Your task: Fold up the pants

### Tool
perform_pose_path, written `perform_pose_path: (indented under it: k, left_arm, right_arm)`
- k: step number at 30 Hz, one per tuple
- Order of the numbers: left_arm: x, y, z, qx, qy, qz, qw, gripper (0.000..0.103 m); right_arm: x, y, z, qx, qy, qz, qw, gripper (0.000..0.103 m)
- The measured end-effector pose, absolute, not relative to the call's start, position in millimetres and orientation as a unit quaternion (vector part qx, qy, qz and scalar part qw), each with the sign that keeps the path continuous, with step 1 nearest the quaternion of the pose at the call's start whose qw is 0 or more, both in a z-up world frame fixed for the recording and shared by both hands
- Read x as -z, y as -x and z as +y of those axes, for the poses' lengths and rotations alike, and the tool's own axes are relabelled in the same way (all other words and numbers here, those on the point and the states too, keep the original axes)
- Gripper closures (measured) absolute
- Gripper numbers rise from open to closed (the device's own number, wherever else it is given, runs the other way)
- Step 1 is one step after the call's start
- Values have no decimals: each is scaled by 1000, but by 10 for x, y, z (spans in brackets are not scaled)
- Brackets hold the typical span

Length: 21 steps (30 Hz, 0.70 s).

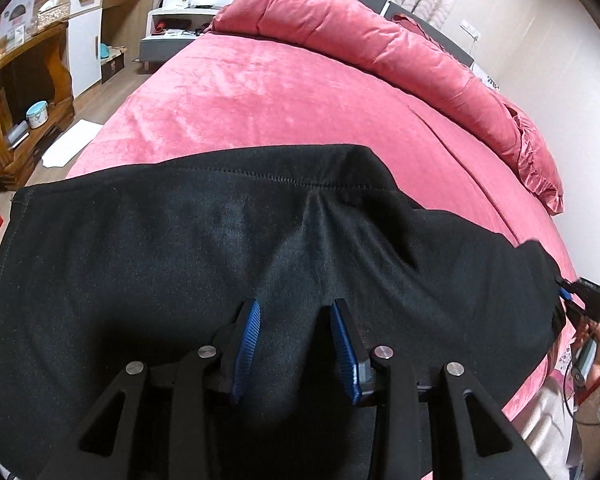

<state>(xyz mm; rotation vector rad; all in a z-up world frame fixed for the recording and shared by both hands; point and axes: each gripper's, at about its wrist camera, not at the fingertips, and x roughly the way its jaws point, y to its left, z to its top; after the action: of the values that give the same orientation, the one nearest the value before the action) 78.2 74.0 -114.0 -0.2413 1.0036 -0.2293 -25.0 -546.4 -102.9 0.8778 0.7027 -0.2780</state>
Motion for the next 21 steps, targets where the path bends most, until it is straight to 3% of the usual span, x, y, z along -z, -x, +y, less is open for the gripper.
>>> perform_pose_path:
  k: [8, 12, 16, 19, 21]
  left_arm:
    - [1164, -789, 702, 110, 112, 476, 865, 65]
    - [1165, -773, 695, 111, 109, 475, 866, 65]
    - [1133, -761, 721, 115, 125, 467, 868, 65]
    - [1093, -766, 737, 116, 145, 457, 870, 65]
    - [1090, -786, 725, 113, 148, 459, 868, 62]
  right_arm:
    - [877, 751, -5619, 192, -362, 340, 846, 98]
    - [1101, 946, -5774, 190, -409, 338, 826, 100]
    - [1182, 950, -5886, 143, -466, 298, 821, 93]
    - [1234, 699, -5917, 149, -462, 310, 817, 80]
    - [1281, 584, -5968, 157, -463, 311, 815, 80]
